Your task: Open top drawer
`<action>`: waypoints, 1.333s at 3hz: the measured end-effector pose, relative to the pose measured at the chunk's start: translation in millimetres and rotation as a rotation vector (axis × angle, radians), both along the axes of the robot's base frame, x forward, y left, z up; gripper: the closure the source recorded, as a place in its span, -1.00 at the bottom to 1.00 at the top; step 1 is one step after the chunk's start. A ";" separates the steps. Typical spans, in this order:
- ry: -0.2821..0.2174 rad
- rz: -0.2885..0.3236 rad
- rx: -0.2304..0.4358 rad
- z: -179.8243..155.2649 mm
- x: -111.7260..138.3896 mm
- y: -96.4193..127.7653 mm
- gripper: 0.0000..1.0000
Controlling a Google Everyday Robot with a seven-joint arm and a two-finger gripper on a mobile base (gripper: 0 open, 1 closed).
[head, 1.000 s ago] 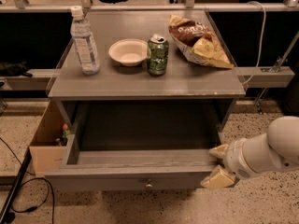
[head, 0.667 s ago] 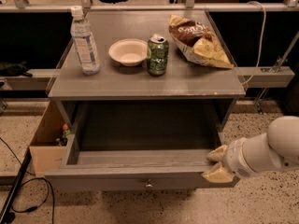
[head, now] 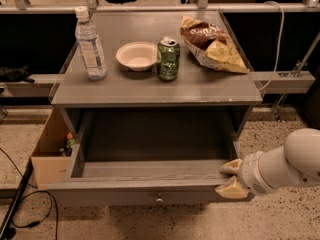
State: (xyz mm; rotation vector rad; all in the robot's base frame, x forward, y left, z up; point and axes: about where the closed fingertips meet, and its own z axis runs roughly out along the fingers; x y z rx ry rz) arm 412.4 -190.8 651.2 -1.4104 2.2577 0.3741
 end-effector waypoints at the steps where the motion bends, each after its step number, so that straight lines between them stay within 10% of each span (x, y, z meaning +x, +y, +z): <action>1: 0.000 0.000 0.000 0.2 -0.2 0.4 1.00; 4: 0.023 0.002 0.003 1.0 -17.8 -2.7 1.00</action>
Offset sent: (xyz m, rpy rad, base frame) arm -0.2284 -0.0895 -0.0225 0.0050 0.2680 0.0248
